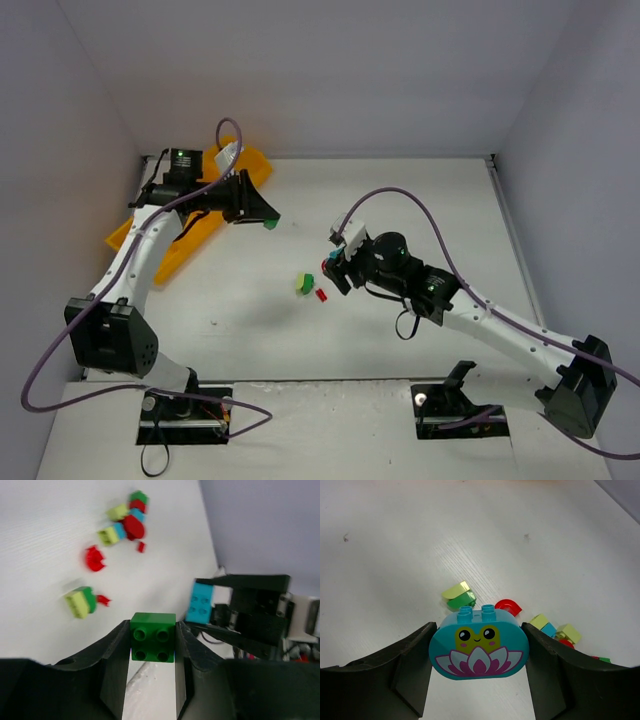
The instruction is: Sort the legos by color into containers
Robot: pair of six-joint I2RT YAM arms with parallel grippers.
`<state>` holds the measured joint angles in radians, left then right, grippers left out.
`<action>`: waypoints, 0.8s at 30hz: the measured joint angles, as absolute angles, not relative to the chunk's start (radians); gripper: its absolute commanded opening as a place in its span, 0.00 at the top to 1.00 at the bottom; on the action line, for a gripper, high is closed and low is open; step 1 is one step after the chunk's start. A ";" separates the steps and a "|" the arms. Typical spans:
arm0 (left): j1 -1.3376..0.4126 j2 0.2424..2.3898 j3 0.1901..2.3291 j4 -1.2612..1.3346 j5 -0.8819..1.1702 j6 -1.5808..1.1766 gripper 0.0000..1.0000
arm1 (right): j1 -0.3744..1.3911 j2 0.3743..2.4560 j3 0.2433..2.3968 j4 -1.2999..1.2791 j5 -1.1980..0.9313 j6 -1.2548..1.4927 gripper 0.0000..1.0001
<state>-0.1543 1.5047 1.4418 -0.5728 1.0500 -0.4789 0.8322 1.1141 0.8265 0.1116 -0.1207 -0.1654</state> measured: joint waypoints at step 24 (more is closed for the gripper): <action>0.258 1.435 1.272 -0.669 -0.143 -0.484 1.00 | 0.832 1.196 0.857 0.107 -0.121 -0.094 1.00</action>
